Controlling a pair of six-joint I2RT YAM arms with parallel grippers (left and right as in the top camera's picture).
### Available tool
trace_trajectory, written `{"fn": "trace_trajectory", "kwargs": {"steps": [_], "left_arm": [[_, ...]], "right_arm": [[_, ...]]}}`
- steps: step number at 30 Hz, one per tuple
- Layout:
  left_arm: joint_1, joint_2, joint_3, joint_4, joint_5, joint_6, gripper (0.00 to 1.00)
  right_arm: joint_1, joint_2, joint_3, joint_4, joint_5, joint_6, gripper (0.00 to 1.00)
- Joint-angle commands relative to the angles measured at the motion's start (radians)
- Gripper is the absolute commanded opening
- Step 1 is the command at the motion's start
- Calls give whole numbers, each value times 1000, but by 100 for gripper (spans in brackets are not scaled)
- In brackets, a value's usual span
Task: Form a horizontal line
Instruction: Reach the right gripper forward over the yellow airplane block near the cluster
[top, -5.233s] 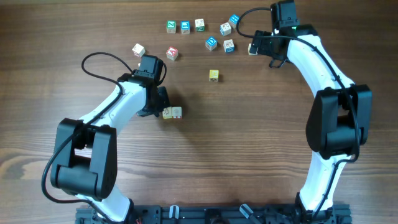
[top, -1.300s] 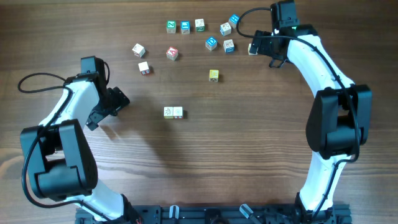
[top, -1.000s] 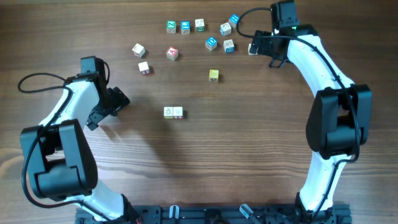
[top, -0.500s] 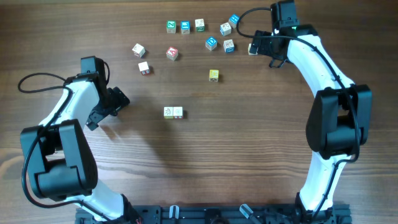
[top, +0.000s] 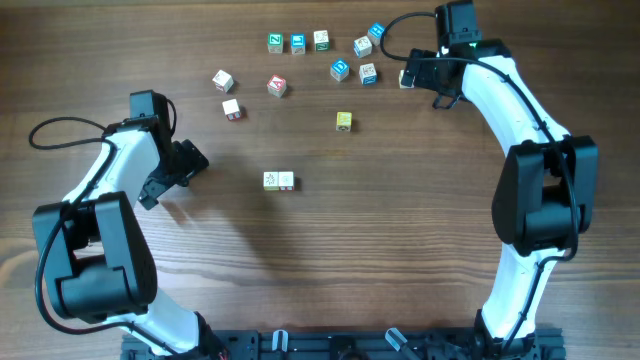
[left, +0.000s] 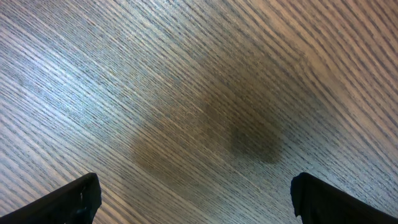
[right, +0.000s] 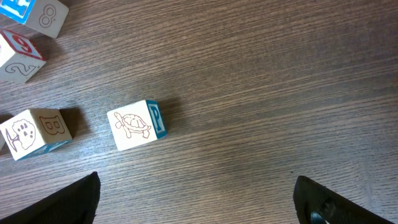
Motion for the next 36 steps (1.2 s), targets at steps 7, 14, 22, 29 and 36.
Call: {"fn": "trace_trajectory", "kwargs": {"steps": [7,14,22,29,36], "left_arm": [[5,10,0,0,5,-14,100],[5,10,0,0,5,-14,100],[5,10,0,0,5,-14,100],[5,10,0,0,5,-14,100],[5,10,0,0,5,-14,100]], "right_arm": [[0,26,5,172,-204,125,100],[14,26,5,94,-504,167,20],[123,24,315,-253,-324,40,38],[246,30,370,-355,-72,50,78],[295,64,347,-370,-13,98,80]]}}
